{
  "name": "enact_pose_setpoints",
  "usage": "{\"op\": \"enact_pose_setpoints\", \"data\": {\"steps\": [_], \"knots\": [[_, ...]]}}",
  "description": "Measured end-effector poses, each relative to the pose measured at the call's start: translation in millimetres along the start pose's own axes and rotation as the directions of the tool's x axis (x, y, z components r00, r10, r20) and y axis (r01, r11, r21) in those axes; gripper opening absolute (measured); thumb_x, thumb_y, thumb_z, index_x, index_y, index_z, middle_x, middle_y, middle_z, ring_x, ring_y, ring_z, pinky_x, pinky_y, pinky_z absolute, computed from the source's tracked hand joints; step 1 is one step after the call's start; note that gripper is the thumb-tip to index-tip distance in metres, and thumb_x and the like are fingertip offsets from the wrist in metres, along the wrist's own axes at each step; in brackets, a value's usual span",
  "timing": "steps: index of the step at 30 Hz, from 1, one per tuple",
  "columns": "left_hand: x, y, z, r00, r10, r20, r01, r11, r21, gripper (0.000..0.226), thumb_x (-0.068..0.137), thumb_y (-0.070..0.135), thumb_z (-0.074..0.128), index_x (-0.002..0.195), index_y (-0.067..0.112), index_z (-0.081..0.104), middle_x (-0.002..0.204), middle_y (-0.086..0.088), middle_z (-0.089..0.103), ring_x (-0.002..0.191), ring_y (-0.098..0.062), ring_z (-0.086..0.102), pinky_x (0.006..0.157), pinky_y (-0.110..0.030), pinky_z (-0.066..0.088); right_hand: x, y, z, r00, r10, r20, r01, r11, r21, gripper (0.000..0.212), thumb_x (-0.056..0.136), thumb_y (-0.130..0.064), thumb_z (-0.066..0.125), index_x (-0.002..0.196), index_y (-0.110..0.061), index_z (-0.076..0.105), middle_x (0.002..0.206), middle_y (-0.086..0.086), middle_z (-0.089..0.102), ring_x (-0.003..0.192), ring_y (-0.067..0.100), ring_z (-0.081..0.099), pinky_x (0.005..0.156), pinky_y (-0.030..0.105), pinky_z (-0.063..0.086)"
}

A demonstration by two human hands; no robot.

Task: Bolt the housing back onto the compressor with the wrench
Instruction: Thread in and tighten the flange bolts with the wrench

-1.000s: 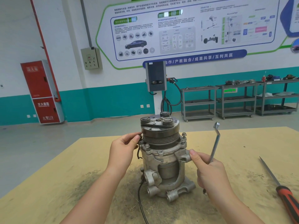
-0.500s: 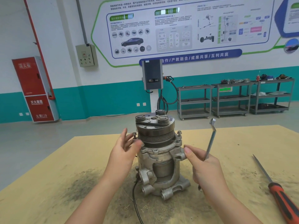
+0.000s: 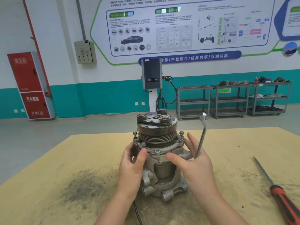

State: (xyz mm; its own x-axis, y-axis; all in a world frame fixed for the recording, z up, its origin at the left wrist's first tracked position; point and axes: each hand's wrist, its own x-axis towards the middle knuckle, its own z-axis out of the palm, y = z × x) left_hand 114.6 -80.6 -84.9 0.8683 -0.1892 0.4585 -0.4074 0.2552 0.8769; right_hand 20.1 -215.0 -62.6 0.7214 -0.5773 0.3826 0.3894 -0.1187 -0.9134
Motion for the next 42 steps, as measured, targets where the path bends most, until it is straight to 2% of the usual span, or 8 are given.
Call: {"op": "enact_pose_setpoints", "data": {"steps": [3,5,8,12,17,20,27,42], "knots": [[-0.1,-0.9,4.4,1.0,0.01,0.003,-0.01,1.0,-0.014,0.042,0.079,0.042,0.069,0.115,0.027,0.053,0.103,0.031,0.069,0.097,0.014,0.062,0.077,-0.003,0.045,6.1,-1.8,-5.0,0.995,0.012,0.096,-0.005,0.997,-0.071,0.136,0.025,-0.064,0.086,0.146,-0.035,0.033,0.122,-0.035,0.05,0.104,-0.027,0.046,0.084,0.008,0.041],[1.1,-2.4,4.9,1.0,0.002,-0.011,-0.003,0.999,-0.034,0.043,0.077,0.04,0.066,0.115,0.025,0.053,0.106,0.019,0.071,0.1,0.009,0.063,0.079,-0.006,0.047,13.8,-6.9,-10.3,0.986,0.037,0.165,-0.017,0.992,-0.122,0.141,0.023,-0.066,0.086,0.148,-0.029,0.034,0.131,-0.03,0.048,0.115,-0.017,0.046,0.099,0.017,0.039],[2.2,-4.3,4.1,1.0,-0.002,-0.014,0.002,0.999,-0.042,0.052,0.08,0.047,0.076,0.119,0.022,0.054,0.112,0.009,0.07,0.105,-0.001,0.065,0.085,-0.013,0.05,21.2,-12.7,-13.4,0.971,0.059,0.232,-0.024,0.989,-0.148,0.121,0.037,-0.052,0.09,0.145,-0.026,0.042,0.138,-0.021,0.052,0.125,-0.01,0.045,0.113,0.031,0.034],[0.3,-6.9,3.7,1.0,-0.002,-0.016,0.001,0.999,-0.051,0.064,0.065,0.05,0.075,0.121,0.026,0.055,0.11,0.013,0.073,0.105,-0.002,0.067,0.085,-0.013,0.051,22.7,-6.4,-10.0,0.973,0.039,0.228,-0.007,0.99,-0.138,0.086,0.047,-0.039,0.091,0.125,-0.037,0.055,0.119,-0.027,0.064,0.114,-0.012,0.054,0.105,0.027,0.041],[-2.5,-6.3,7.5,0.999,0.024,-0.035,-0.027,0.997,-0.073,0.062,0.069,0.048,0.073,0.124,0.026,0.056,0.113,0.018,0.071,0.109,-0.002,0.065,0.083,-0.01,0.049,20.9,3.2,-3.8,0.986,0.021,0.165,-0.019,1.0,-0.013,0.102,0.046,-0.035,0.091,0.138,-0.02,0.047,0.132,-0.011,0.059,0.123,0.003,0.054,0.11,0.039,0.04],[-4.7,-4.6,9.9,0.999,0.023,-0.043,-0.028,0.993,-0.118,0.079,0.066,0.052,0.073,0.135,0.018,0.054,0.122,0.011,0.069,0.115,-0.003,0.063,0.086,-0.011,0.049,18.3,4.8,-3.0,0.987,0.026,0.162,-0.03,0.999,0.021,0.111,0.043,-0.04,0.093,0.14,-0.018,0.045,0.133,-0.008,0.059,0.125,0.011,0.054,0.109,0.043,0.041],[-4.2,-4.4,10.7,0.998,0.017,-0.069,-0.024,0.993,-0.112,0.068,0.077,0.041,0.075,0.135,0.015,0.053,0.122,0.005,0.07,0.115,-0.008,0.064,0.092,-0.016,0.051,17.8,6.4,-1.5,0.991,0.004,0.135,-0.003,1.0,-0.007,0.105,0.045,-0.042,0.09,0.138,-0.017,0.046,0.131,-0.008,0.059,0.122,0.008,0.055,0.107,0.04,0.043],[-4.2,-3.9,15.5,0.994,0.013,-0.108,-0.036,0.978,-0.207,0.06,0.064,0.045,0.071,0.119,0.026,0.058,0.114,0.009,0.073,0.108,-0.005,0.067,0.084,-0.014,0.051,19.7,14.1,-0.5,0.995,-0.024,0.098,0.027,0.999,-0.038,0.099,0.049,-0.04,0.087,0.138,-0.022,0.047,0.128,-0.011,0.061,0.119,0.005,0.057,0.104,0.039,0.046]]}}
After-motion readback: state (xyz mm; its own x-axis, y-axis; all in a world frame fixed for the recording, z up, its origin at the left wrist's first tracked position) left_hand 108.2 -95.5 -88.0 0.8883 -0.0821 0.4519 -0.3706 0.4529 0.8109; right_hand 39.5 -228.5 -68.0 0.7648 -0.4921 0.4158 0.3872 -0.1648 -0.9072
